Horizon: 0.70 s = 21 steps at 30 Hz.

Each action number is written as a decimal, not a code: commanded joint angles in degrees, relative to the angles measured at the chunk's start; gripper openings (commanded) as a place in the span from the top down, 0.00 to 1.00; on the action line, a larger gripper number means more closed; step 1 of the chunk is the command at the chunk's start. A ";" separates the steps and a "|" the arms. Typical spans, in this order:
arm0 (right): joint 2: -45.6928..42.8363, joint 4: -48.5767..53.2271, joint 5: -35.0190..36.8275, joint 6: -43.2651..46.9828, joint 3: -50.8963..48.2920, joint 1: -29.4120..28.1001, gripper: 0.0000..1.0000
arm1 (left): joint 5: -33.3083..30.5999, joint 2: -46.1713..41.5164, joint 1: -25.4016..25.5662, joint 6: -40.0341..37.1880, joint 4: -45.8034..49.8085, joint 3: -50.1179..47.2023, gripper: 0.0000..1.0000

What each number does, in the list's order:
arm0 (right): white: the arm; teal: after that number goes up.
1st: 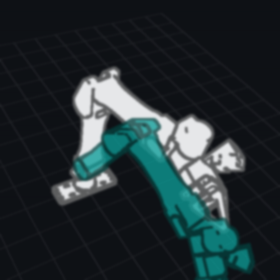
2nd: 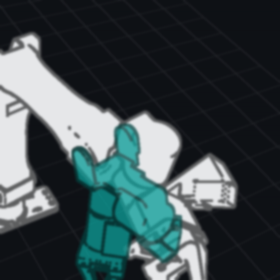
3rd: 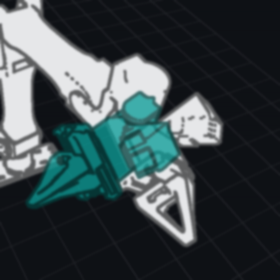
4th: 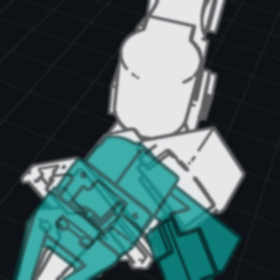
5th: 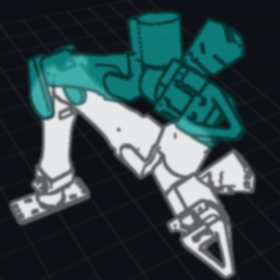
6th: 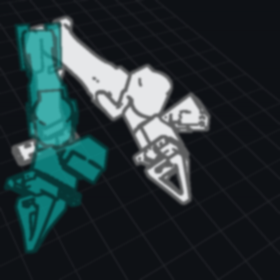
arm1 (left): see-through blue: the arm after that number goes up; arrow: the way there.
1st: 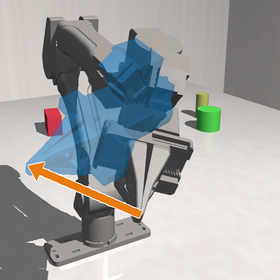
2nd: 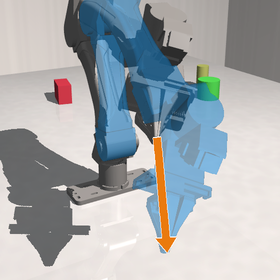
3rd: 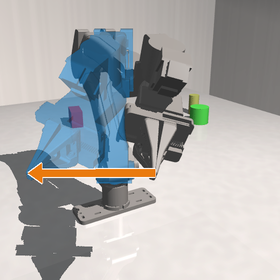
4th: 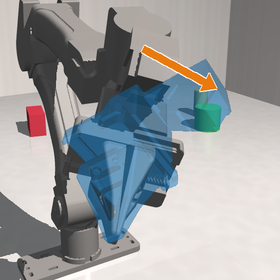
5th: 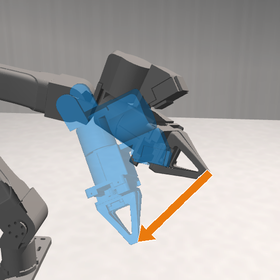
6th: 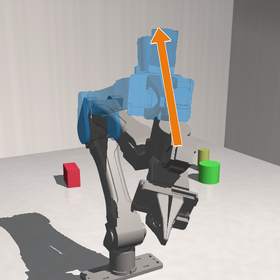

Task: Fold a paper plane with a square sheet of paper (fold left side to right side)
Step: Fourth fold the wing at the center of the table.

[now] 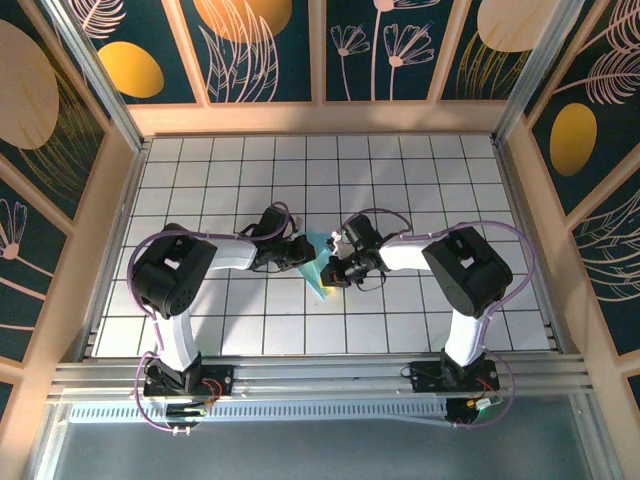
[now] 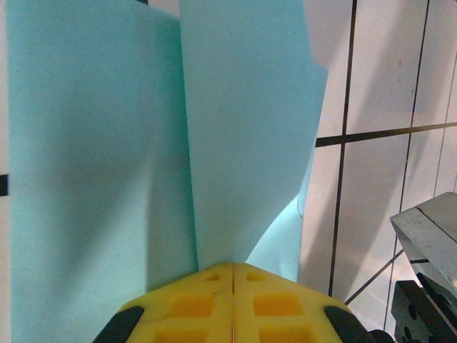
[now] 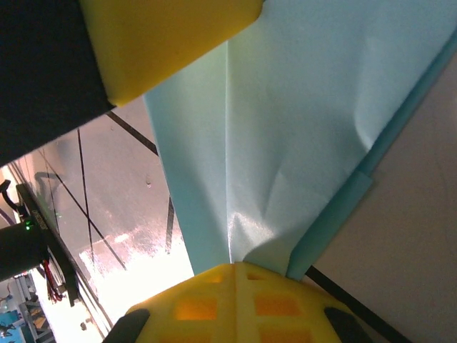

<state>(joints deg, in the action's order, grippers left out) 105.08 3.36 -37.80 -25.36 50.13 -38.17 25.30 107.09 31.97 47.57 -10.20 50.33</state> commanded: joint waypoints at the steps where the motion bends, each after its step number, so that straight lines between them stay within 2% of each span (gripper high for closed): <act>1: 2.93 7.41 6.73 1.88 -0.71 -0.67 1.00 | -4.15 -2.78 -0.39 -1.73 4.18 1.58 0.90; 6: 3.38 8.92 9.46 1.99 -0.74 -0.67 1.00 | -5.70 -8.06 -0.33 -2.02 3.51 0.32 0.89; 11: 3.93 9.74 11.06 1.90 -0.56 -0.67 1.00 | -1.70 -12.05 -0.11 -0.35 -1.40 -5.04 0.96; 16: 4.28 9.71 11.74 1.64 -0.82 -0.65 1.00 | 2.59 -10.29 1.75 1.66 -5.71 -7.34 0.98; 21: 4.35 10.42 12.47 2.05 -0.65 -0.67 1.00 | 4.23 -5.58 3.14 2.27 -7.42 -5.69 0.98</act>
<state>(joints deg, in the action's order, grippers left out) 105.16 5.72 -35.77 -24.36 51.20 -38.70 27.07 99.00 34.52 48.71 -14.79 43.70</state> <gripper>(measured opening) 0.047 0.044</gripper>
